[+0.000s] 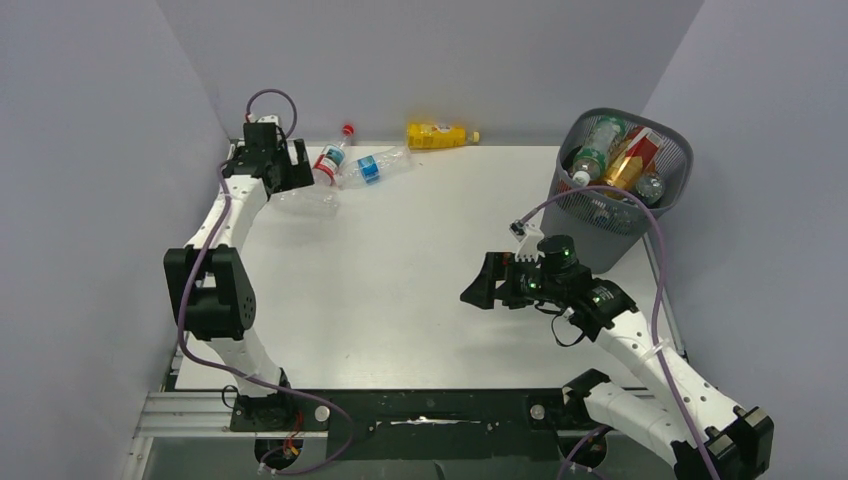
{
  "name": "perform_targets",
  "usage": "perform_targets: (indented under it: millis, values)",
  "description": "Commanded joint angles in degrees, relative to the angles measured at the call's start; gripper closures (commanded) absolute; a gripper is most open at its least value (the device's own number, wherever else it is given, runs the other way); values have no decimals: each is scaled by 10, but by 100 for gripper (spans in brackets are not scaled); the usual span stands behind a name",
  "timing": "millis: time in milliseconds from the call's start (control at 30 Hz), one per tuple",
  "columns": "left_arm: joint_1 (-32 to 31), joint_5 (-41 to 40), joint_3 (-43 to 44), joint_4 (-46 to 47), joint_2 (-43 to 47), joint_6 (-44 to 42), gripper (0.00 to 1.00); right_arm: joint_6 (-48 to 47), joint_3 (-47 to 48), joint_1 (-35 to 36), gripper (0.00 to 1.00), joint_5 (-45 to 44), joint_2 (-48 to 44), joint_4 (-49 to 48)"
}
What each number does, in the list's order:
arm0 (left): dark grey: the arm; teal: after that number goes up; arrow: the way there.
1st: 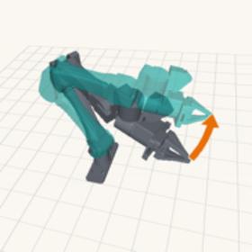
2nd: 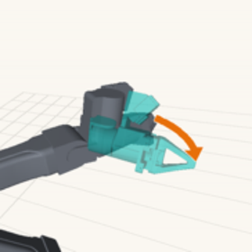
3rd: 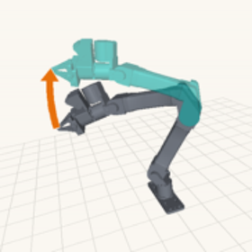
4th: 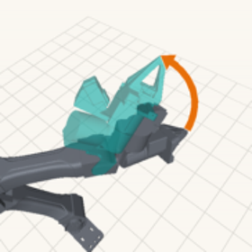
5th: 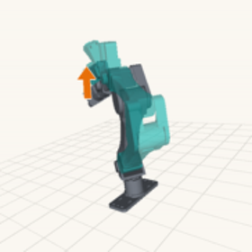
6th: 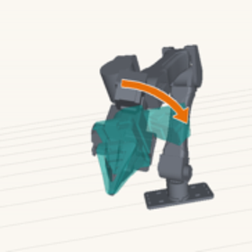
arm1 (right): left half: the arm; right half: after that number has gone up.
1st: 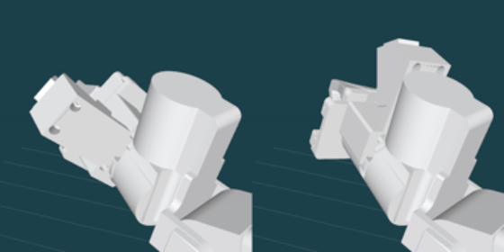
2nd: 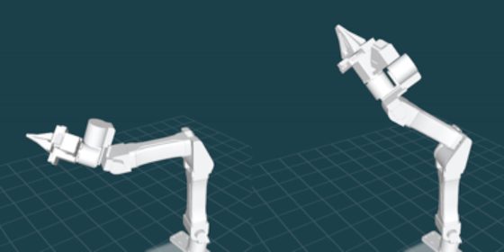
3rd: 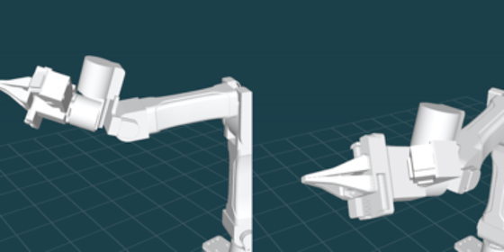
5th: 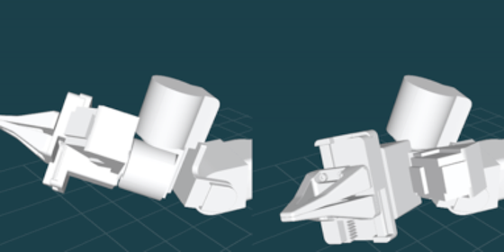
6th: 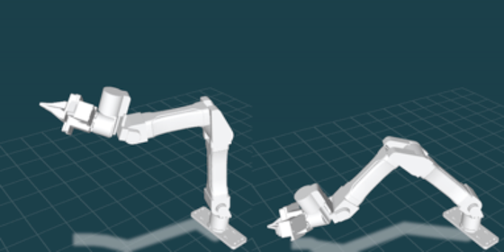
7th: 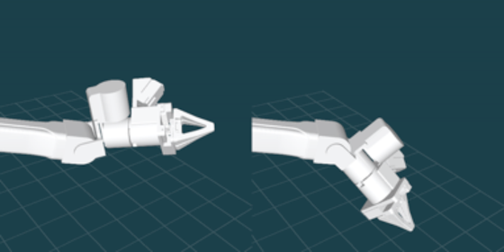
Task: Put the plastic bottles in the bin
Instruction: Adjust the plastic bottle at the center of the board, then pick up the plastic bottle at the center of the board.
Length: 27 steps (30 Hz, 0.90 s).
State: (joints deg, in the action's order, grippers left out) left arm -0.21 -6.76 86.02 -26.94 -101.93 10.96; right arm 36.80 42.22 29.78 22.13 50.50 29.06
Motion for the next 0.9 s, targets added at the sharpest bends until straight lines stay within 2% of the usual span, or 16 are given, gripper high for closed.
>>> perform_targets:
  millis: [0, 100, 200, 267, 400, 567, 867]
  values:
    - [19, -20, 53, -39, -11, 81, 6, -16, 0, 5, 1, 6, 6, -34]
    - [48, 22, 77, -73, -28, 136, 6, -22, 1, 5, 2, 9, 13, -34]
    - [53, 2, 93, -97, -30, 176, 6, -25, 13, 5, 2, 13, 26, -28]
    - [54, -12, 77, -85, -14, 217, 6, -27, 28, 5, 2, 15, 34, -20]
    - [81, 76, 45, -30, -6, 307, 6, -33, 57, 6, 2, 11, 44, -14]
    - [88, 114, 23, 37, -33, 377, 6, -19, 53, 13, 1, -6, 35, -18]
    - [79, 119, 10, 68, -101, 423, 6, 28, 34, 34, 0, -18, 16, -53]
